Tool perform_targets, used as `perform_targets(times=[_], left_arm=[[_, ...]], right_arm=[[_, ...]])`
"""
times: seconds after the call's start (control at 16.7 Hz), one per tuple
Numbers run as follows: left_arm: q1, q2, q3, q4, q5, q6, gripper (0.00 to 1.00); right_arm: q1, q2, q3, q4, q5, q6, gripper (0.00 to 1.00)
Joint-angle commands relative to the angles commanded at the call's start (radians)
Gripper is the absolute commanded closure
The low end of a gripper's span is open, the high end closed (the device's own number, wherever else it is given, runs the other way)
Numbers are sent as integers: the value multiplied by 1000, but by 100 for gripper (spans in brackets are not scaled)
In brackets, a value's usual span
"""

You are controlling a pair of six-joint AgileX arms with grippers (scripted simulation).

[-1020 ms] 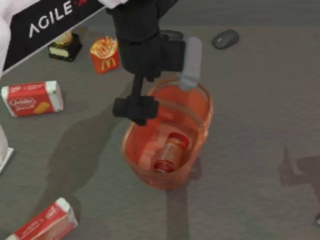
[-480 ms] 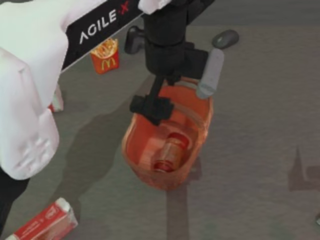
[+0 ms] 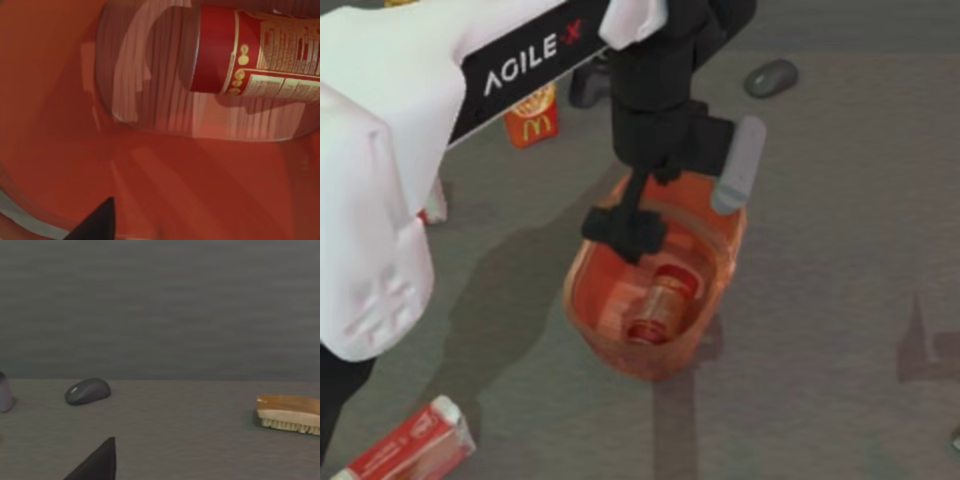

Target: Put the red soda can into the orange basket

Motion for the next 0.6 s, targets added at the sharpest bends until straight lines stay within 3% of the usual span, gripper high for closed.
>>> perform_targets(times=[0.3, 0.6], left_arm=[[0, -2, -14, 12, 0, 0, 0], [0, -2, -14, 12, 0, 0, 38]], right_arm=[[0, 0, 0, 0, 0, 0, 0], [0, 0, 0, 0, 0, 0, 0]])
